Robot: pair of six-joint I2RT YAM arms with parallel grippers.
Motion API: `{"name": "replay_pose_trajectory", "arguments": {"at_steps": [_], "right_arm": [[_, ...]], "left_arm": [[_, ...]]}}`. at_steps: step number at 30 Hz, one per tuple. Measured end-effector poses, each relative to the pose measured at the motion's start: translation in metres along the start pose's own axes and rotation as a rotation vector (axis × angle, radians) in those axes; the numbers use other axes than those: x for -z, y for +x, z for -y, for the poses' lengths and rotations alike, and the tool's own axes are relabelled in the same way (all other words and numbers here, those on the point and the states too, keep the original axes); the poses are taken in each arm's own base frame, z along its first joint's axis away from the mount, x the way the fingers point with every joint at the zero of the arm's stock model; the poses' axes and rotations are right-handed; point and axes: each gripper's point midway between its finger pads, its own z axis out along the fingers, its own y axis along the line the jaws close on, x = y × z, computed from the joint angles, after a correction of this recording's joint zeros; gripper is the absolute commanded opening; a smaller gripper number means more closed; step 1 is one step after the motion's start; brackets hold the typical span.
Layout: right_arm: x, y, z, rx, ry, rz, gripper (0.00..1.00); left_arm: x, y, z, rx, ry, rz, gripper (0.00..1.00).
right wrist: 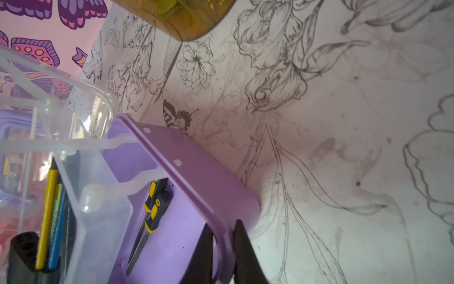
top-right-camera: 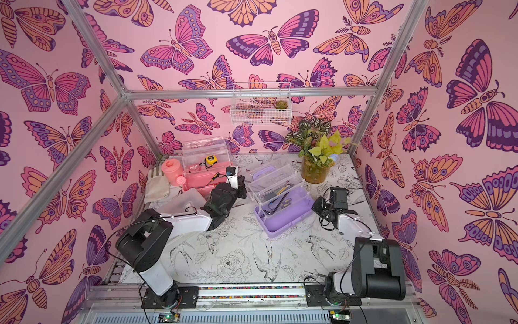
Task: Close toolboxes
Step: Close the toolbox lid.
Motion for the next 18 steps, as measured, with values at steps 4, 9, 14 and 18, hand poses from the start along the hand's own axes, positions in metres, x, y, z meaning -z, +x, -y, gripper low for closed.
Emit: {"name": "replay_pose_trajectory", "arguments": {"at_steps": [4,9,14,18], "right_arm": [[-0.016,-0.015,-0.011,0.007,-0.017,0.030,0.10],[-0.036,-0.033,-0.025,0.002,-0.059,0.068,0.12],[-0.046,-0.043,-0.033,-0.003,-0.090,0.099,0.15],[-0.049,-0.043,-0.039,-0.008,-0.110,0.096,0.19]], "left_arm": [[0.020,-0.011,0.019,-0.113,0.001,0.105,0.00],[0.039,-0.015,0.042,-0.184,0.019,0.186,0.00],[0.052,-0.013,0.066,-0.216,0.069,0.215,0.14],[0.061,0.001,0.091,-0.191,0.174,0.184,0.50]]}}
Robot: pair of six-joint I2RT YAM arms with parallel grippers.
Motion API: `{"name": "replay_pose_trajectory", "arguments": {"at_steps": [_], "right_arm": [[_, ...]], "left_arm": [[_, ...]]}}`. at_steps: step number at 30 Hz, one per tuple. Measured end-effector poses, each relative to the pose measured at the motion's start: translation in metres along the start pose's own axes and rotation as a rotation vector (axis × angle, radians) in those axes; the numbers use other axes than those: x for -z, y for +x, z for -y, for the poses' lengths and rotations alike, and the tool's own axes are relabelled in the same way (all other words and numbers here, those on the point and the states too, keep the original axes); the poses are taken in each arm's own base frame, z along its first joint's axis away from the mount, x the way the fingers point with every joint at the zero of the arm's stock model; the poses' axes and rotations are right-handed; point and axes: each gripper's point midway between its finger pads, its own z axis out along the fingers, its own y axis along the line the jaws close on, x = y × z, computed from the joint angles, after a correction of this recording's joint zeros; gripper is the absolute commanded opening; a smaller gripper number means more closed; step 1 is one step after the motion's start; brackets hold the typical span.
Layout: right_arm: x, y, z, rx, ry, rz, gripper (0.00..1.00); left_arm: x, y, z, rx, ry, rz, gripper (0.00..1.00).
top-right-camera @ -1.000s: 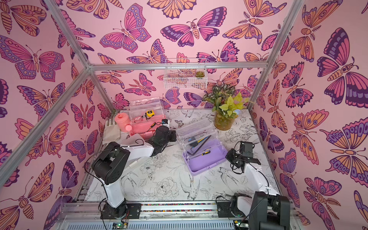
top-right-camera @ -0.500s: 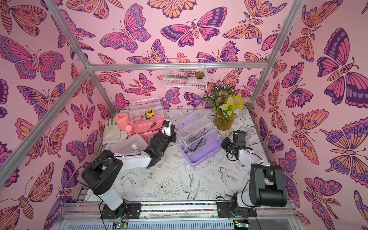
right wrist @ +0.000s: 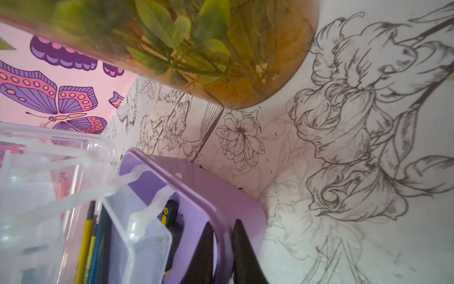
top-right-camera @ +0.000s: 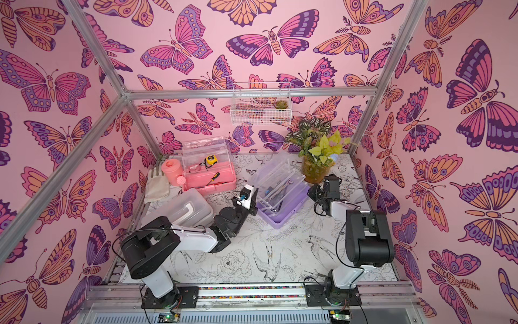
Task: Close toolboxes
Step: Close the toolbox lid, then move the toolbox to the center of the board.
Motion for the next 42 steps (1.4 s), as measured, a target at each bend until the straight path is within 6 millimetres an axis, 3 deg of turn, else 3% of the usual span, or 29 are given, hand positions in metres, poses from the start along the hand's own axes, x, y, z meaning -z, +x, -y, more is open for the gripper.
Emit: {"name": "replay_pose_trajectory", "arguments": {"at_steps": [3,4,7,14,20,25,31,33,35,42], "right_arm": [[-0.002,0.009,-0.008,0.001,-0.027,-0.033,0.25],[-0.002,0.012,-0.010,0.002,-0.033,-0.041,0.26],[-0.002,0.017,-0.013,-0.002,-0.046,-0.065,0.32],[0.003,0.026,-0.011,-0.011,-0.040,-0.096,0.42],[0.030,0.040,-0.011,0.021,-0.030,-0.125,0.45],[0.054,0.048,-0.012,0.067,-0.026,-0.133,0.45],[0.076,0.066,-0.008,0.135,-0.036,-0.159,0.46],[0.079,0.075,-0.008,0.165,-0.045,-0.184,0.51],[0.080,0.085,-0.011,0.203,-0.058,-0.208,0.65],[0.079,0.121,-0.034,0.419,-0.131,-0.265,0.74]], "left_arm": [[0.009,0.019,0.027,0.024,0.096,-0.071,0.68],[0.012,0.026,0.033,0.033,0.115,-0.095,0.79],[0.017,0.038,0.041,0.052,0.143,-0.147,1.00],[0.021,0.034,0.040,0.109,0.146,-0.194,1.00],[0.009,0.037,0.035,0.186,0.150,-0.261,1.00],[-0.014,0.032,0.007,0.282,0.126,-0.309,1.00],[-0.047,0.011,-0.014,0.346,0.137,-0.324,1.00],[-0.064,0.006,-0.022,0.378,0.156,-0.336,1.00],[-0.081,0.007,-0.030,0.407,0.170,-0.350,1.00],[-0.122,0.050,-0.053,0.510,0.215,-0.489,1.00]]}}
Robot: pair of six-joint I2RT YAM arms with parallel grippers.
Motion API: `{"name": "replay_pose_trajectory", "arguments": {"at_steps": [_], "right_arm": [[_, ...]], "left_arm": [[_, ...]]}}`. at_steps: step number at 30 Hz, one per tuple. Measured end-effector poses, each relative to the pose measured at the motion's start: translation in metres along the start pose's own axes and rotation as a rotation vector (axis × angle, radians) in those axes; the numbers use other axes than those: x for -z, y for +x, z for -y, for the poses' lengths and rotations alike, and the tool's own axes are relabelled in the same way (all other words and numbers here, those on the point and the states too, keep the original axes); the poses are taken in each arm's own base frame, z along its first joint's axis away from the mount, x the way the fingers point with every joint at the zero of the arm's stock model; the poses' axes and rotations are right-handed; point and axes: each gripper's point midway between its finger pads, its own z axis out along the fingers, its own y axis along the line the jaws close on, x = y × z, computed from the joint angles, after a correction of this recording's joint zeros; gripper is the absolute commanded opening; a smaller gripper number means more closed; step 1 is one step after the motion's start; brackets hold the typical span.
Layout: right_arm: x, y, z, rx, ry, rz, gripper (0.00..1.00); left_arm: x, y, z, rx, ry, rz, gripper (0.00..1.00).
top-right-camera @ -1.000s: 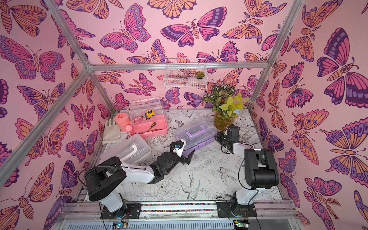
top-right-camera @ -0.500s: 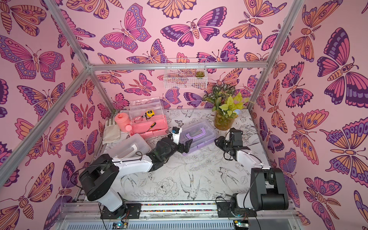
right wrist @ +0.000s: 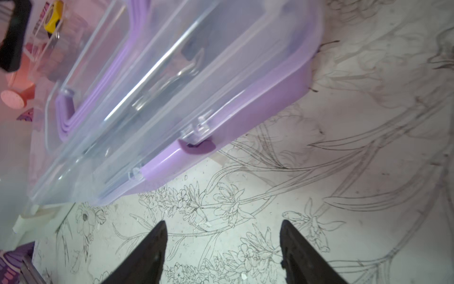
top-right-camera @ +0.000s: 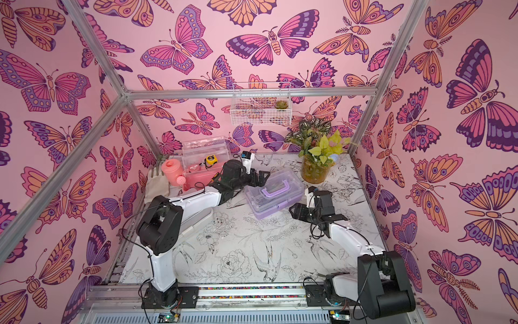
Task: Close toolboxes
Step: Move the toolbox to the center of the board.
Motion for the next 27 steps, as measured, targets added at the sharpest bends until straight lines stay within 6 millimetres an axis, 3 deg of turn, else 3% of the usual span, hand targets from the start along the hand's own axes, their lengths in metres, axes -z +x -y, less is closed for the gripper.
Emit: {"name": "replay_pose_trajectory", "arguments": {"at_steps": [7,12,17,24,27], "right_arm": [[-0.028,0.009,-0.020,0.223,-0.032,-0.008,0.75],[-0.046,0.008,-0.032,0.360,-0.060,0.018,0.75],[-0.055,-0.001,-0.031,0.431,-0.053,0.066,0.76],[-0.068,0.001,-0.020,0.450,-0.016,0.052,0.76],[-0.071,-0.001,-0.022,0.478,-0.001,0.060,0.71]], "left_arm": [[-0.027,0.024,-0.009,0.079,0.084,-0.139,1.00],[-0.034,0.027,-0.008,0.112,0.137,-0.183,1.00],[-0.040,0.029,-0.009,0.134,0.175,-0.213,1.00],[-0.046,0.028,-0.006,0.150,0.221,-0.234,0.98],[-0.046,0.029,-0.004,0.159,0.239,-0.242,0.95]]}}
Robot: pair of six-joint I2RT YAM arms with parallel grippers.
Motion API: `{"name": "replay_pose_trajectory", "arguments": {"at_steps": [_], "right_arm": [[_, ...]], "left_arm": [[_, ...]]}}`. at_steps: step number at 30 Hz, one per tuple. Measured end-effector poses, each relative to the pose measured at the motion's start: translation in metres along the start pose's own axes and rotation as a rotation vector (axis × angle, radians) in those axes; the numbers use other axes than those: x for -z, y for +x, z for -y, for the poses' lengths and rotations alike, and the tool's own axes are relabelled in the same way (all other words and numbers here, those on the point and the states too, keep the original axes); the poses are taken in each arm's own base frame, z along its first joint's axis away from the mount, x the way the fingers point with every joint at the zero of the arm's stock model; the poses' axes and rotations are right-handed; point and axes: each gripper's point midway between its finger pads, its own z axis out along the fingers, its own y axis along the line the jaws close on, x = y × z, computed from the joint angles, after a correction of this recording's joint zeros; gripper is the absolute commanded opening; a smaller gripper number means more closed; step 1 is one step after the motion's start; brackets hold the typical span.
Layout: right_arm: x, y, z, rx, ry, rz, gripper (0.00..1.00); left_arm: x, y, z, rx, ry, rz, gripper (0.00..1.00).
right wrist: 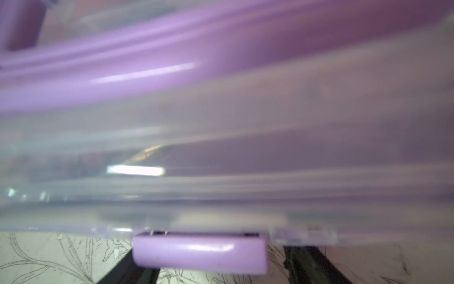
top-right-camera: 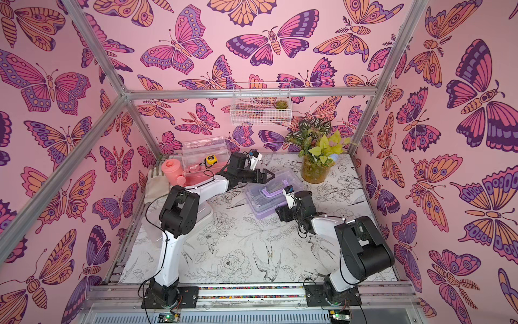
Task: Close toolboxes
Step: Move the toolbox to the center of the board.
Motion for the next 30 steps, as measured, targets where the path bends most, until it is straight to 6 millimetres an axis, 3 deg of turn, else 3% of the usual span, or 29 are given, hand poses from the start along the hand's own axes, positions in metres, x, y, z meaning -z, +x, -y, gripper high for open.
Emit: {"name": "replay_pose_trajectory", "arguments": {"at_steps": [8,12,20,30], "right_arm": [[-0.010,0.000,-0.011,0.135,0.068,-0.017,0.49],[-0.014,0.001,-0.023,0.196,0.082,-0.033,0.45],[-0.014,0.006,-0.043,0.227,0.046,-0.049,0.49],[0.005,0.021,-0.072,0.226,-0.083,-0.027,0.60]], "left_arm": [[0.003,-0.003,0.000,0.015,0.038,-0.004,0.86],[0.013,-0.005,-0.007,0.026,0.043,0.020,0.83],[0.045,0.015,-0.005,0.052,0.035,0.054,0.81],[0.082,0.052,0.009,0.118,0.036,0.072,0.82]]}}
